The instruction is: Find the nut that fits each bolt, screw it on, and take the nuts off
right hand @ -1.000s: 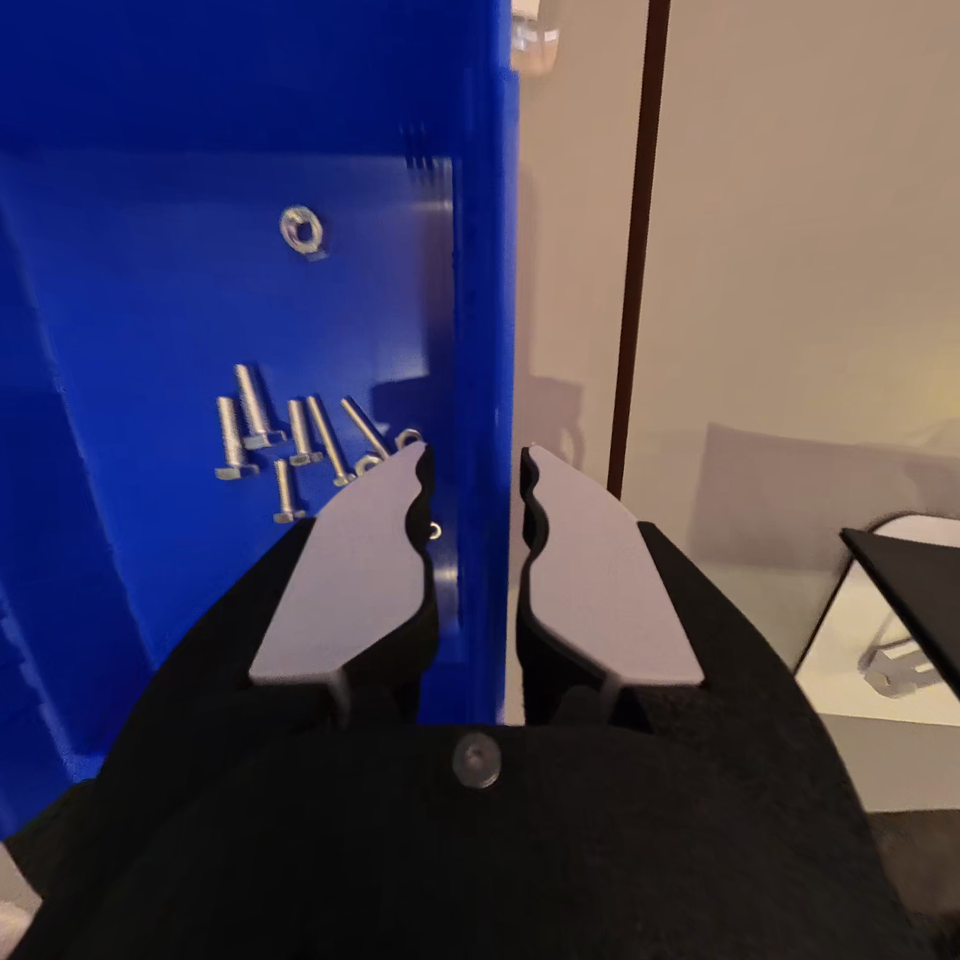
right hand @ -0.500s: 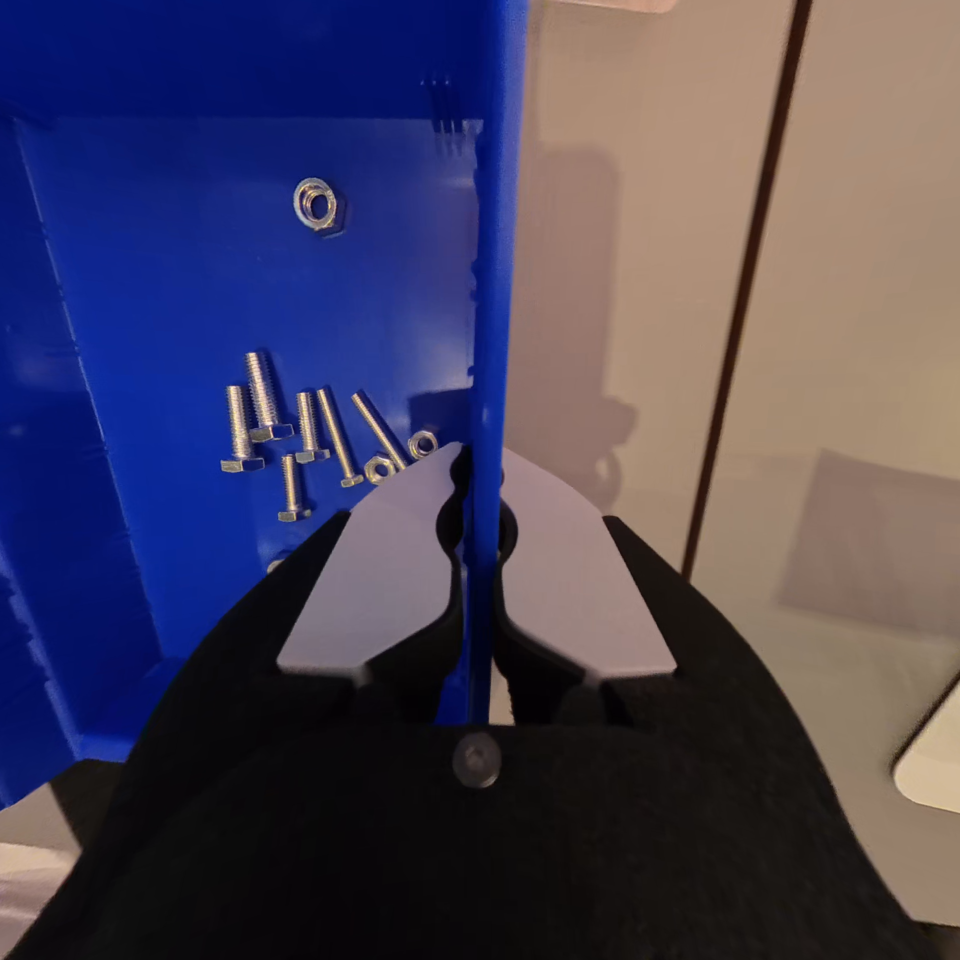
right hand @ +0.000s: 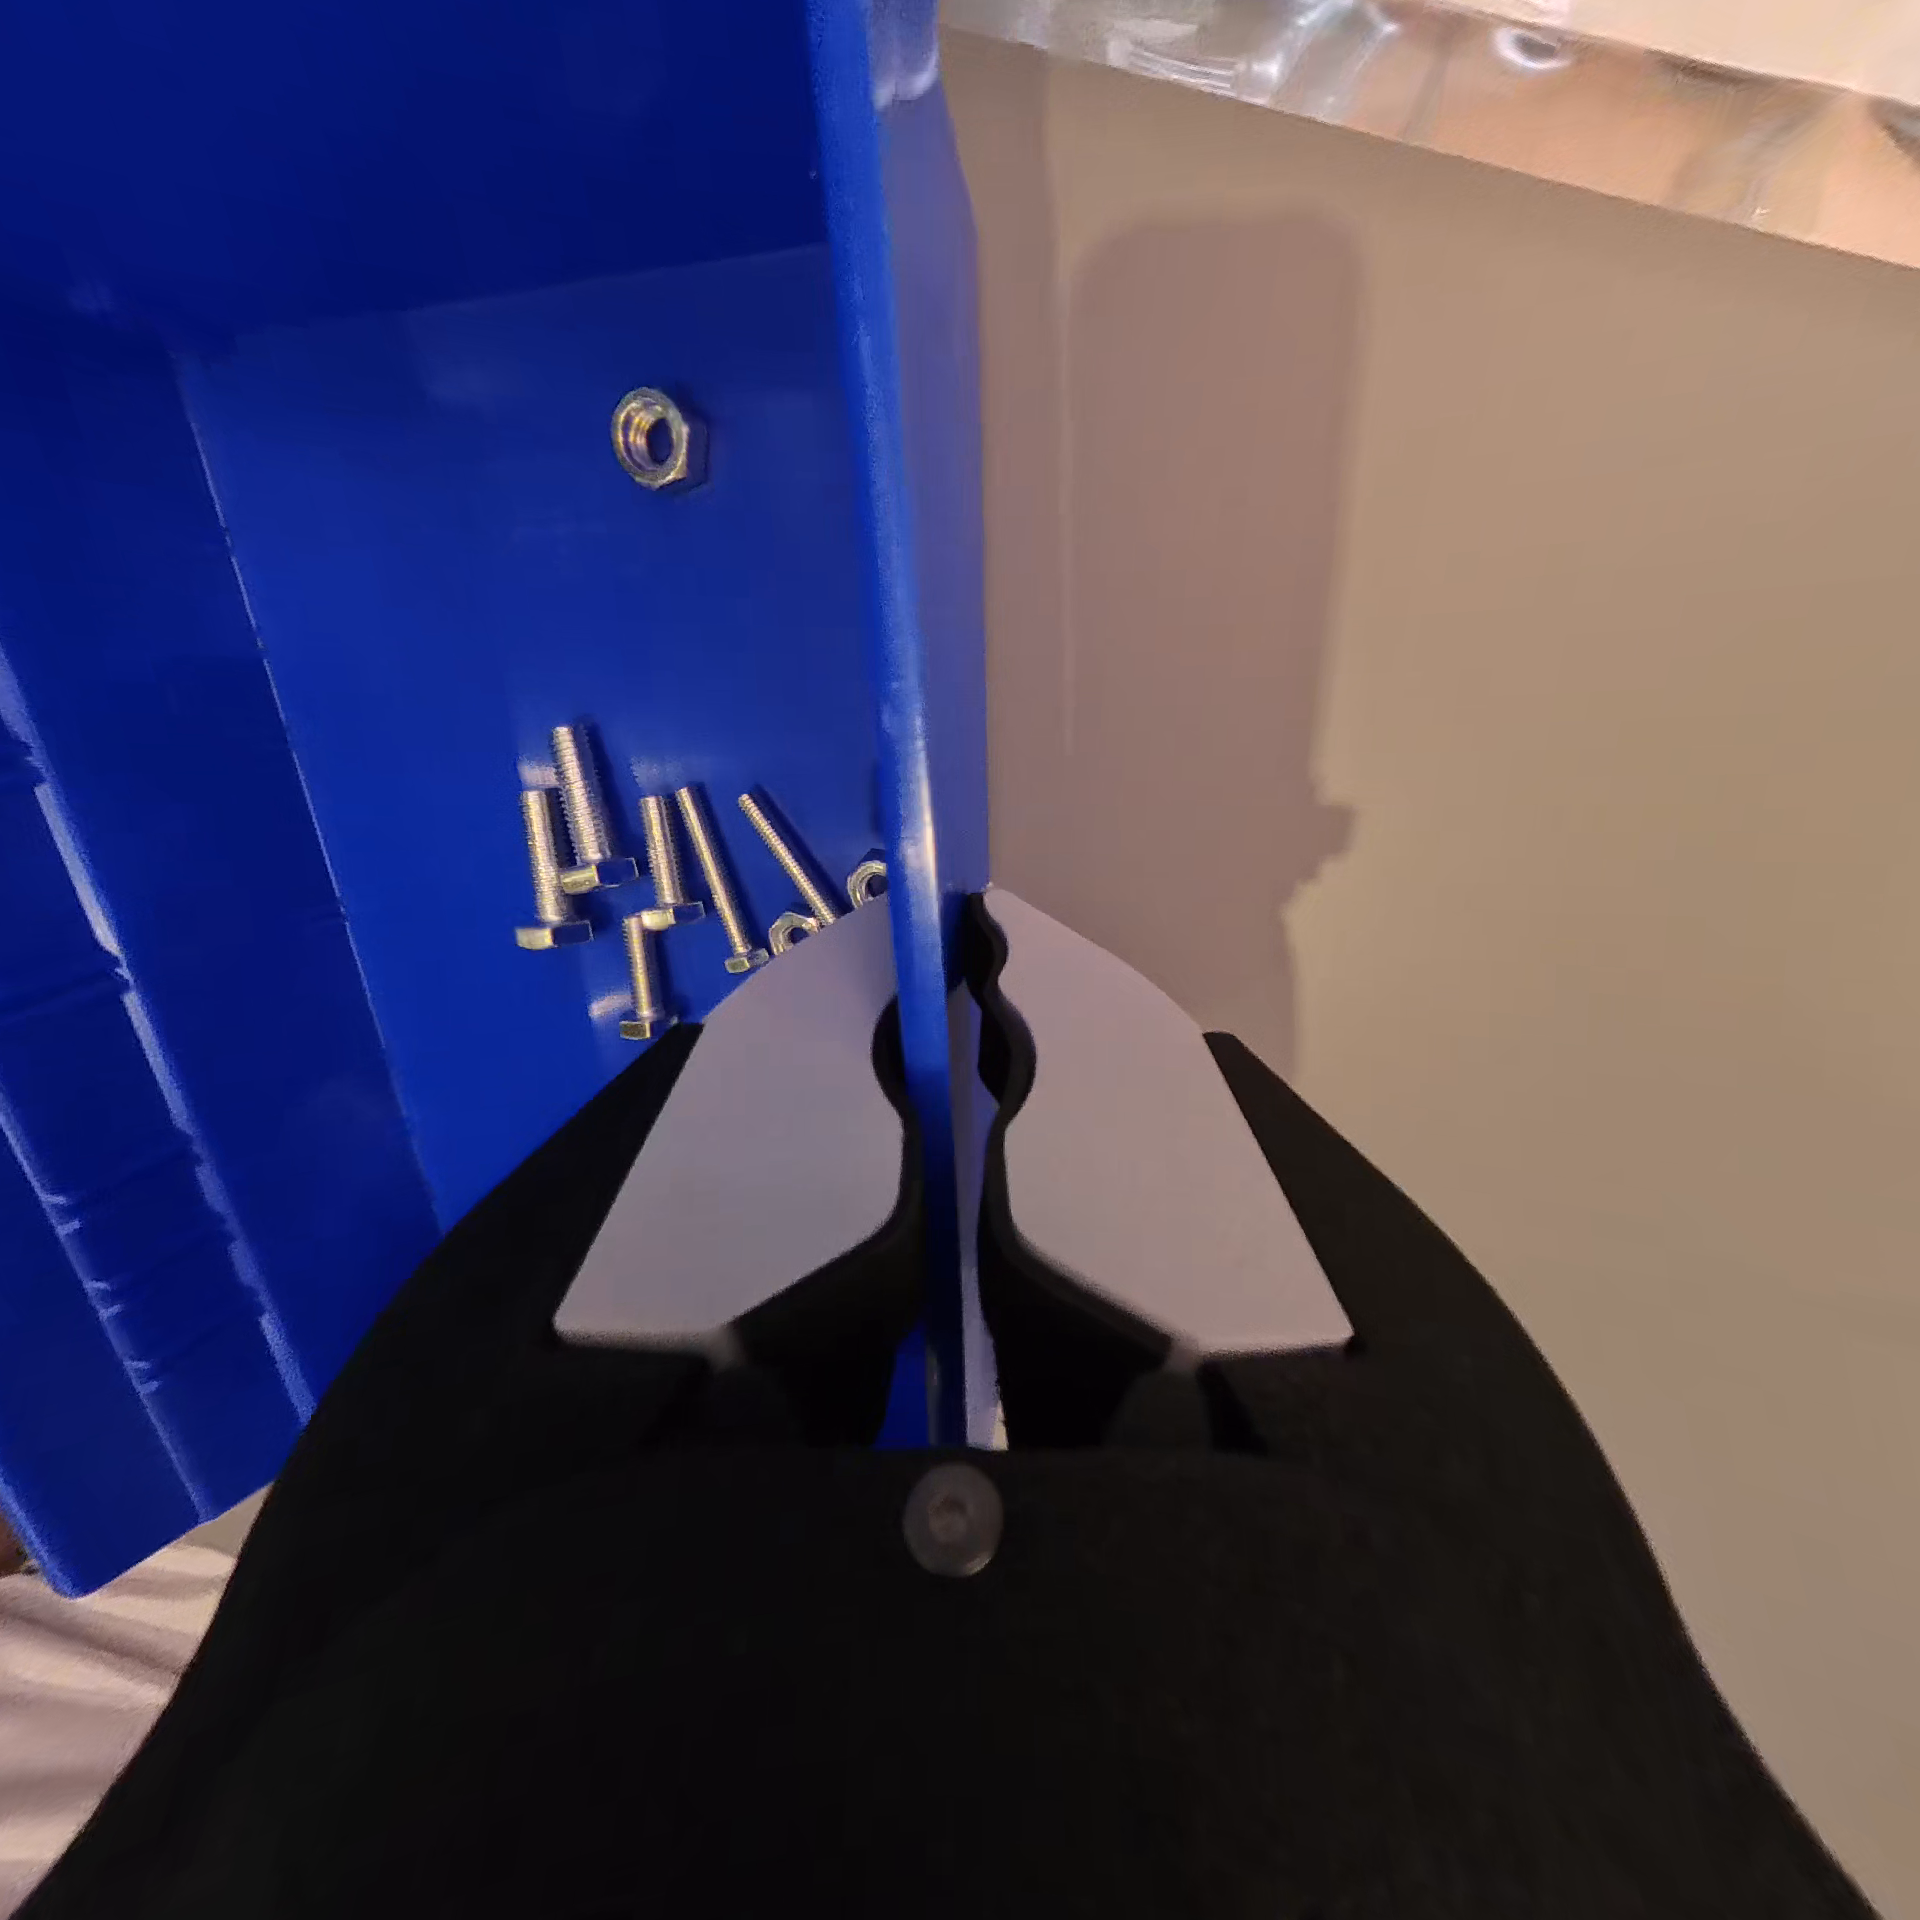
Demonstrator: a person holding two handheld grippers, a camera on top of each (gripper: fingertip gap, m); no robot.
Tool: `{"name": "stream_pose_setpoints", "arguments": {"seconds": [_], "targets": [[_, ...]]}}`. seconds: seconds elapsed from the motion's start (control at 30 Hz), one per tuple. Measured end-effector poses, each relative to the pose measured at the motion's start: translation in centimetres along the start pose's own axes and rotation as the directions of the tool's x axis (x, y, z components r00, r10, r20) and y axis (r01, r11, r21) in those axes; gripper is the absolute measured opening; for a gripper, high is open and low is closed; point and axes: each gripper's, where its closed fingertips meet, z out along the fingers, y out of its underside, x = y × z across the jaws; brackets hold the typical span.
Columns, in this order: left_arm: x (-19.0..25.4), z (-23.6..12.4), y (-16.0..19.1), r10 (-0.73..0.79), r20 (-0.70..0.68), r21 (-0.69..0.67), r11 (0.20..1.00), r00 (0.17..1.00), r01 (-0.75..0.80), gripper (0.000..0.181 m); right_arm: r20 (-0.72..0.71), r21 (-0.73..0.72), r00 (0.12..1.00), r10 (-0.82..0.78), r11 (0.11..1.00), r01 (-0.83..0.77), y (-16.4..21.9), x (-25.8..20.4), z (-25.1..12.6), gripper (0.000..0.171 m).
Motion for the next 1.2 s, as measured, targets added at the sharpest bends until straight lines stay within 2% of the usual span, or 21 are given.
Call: {"name": "stream_pose_setpoints", "arguments": {"seconds": [0.17, 0.37, 0.47, 0.57, 0.7, 0.9, 1.03, 1.2], "targets": [[-3.2, -0.9, 1.2, -0.041, 0.054, -0.012, 0.999, 0.998, 0.042, 0.052, 0.020, -0.008, 0.999, -0.026, 1.000, 0.027, -0.8, -3.3, -1.1, 0.005], [-6.8, -2.6, 1.7, -0.105, 0.105, 0.028, 0.994, 0.989, 0.103, 0.051, 0.031, 0.029, 0.996, -0.081, 0.996, 0.080, -2.7, -8.5, -7.5, 0.006], [-7.8, -3.4, 2.0, -0.119, 0.129, 0.040, 0.993, 0.984, 0.115, 0.051, 0.016, 0.054, 0.993, -0.117, 0.992, 0.116, -4.1, -13.0, -11.2, 0.006], [-8.9, -4.2, 2.6, -0.120, 0.178, 0.035, 0.993, 0.977, 0.116, 0.051, 0.031, 0.034, 0.986, -0.165, 0.986, 0.164, -5.1, -19.2, -12.7, 0.005], [-10.5, -5.5, 3.6, -0.116, 0.229, 0.021, 0.993, 0.966, 0.114, 0.052, 0.096, -0.004, 0.959, -0.268, 0.963, 0.270, -6.3, -29.3, -11.0, 0.005], [-14.4, -7.2, 5.6, -0.129, 0.332, -0.006, 0.990, 0.934, 0.139, 0.055, 0.177, -0.013, 0.901, -0.396, 0.915, 0.404, -8.1, -44.0, -5.5, 0.005], [-17.4, -8.4, 7.8, -0.173, 0.370, -0.019, 0.981, 0.913, 0.193, 0.060, 0.189, -0.014, 0.889, -0.416, 0.905, 0.426, -9.2, -51.3, -2.2, 0.005], [-21.5, -11.0, 10.3, -0.253, 0.418, 0.016, 0.962, 0.872, 0.272, 0.061, 0.142, 0.020, 0.885, -0.444, 0.895, 0.446, -10.8, -58.3, 1.9, 0.006]]}}
